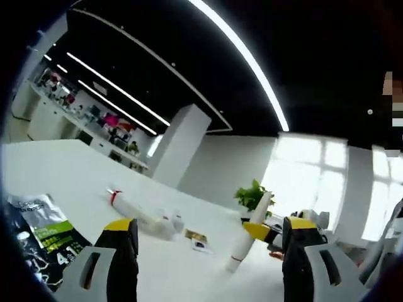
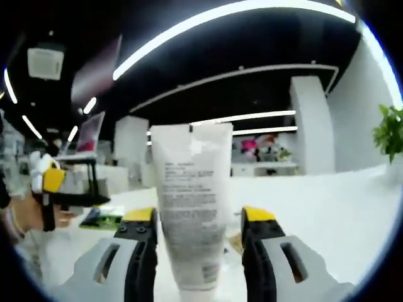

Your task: Arrange the skincare products in the storage area until every visible bottle or jar stands upright without overlapping.

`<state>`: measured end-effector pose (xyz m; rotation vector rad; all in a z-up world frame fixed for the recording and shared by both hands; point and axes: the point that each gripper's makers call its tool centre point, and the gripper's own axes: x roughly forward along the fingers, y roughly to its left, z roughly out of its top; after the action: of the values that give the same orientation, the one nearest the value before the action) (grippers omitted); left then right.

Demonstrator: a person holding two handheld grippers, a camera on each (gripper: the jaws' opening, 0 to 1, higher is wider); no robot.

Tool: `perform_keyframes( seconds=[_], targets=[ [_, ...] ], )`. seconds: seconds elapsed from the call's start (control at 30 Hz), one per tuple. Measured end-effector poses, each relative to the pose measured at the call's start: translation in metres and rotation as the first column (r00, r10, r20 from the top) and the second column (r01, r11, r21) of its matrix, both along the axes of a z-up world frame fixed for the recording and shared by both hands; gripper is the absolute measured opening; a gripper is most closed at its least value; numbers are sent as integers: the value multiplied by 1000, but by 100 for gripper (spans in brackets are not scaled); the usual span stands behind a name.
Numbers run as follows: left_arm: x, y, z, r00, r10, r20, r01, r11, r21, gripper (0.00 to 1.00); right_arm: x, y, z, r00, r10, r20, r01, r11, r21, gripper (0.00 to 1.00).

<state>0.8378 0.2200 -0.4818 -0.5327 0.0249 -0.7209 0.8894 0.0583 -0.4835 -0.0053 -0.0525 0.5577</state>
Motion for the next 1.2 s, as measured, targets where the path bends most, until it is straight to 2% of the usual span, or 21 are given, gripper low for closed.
perform_keyframes(
  seconds=[0.1,0.2,0.27,0.3,0.4,0.47,0.53,0.6,0.67,0.77,0.97,1.2],
  targets=[
    [1,3,-2,1000,28,2,-28,1000,10,96,-3,-6,-21,997,-6,-72,3,999,-49,54],
    [2,7,-4,998,57,-4,-57,998,11,96,-6,-7,-33,994,2,-110,-9,998,-55,57],
    [4,11,-5,996,95,-6,-94,995,17,97,-8,-8,-39,992,14,-127,-22,998,-56,53],
    [5,16,-7,991,134,0,-133,990,44,97,-10,-7,-47,987,37,-157,-48,997,-68,51],
    [4,20,-9,985,172,9,-172,982,79,97,-8,-8,-55,982,37,-185,-52,995,-80,51],
    [4,20,-10,983,183,10,-183,979,90,96,-7,-9,-59,979,38,-201,-56,995,-84,50],
    [3,22,-12,982,187,7,-187,978,92,96,-8,-8,-62,974,49,-220,-71,993,-91,43],
    [4,22,-15,984,180,-10,-179,981,76,95,-10,-8,-70,959,63,-277,-97,989,-113,37],
    [3,22,-16,985,172,-24,-170,983,64,93,-10,-5,-69,950,94,-298,-115,992,-56,35],
    [3,22,-15,984,176,-22,-174,983,61,92,-10,-5,-69,945,107,-310,-126,991,-44,29],
    [3,23,-15,983,184,-16,-182,981,69,92,-5,-13,-68,949,75,-306,-100,993,-67,29],
    [4,23,-25,982,187,-36,-184,979,86,91,9,-31,-69,952,32,-305,-58,995,-76,29]
  ],
)
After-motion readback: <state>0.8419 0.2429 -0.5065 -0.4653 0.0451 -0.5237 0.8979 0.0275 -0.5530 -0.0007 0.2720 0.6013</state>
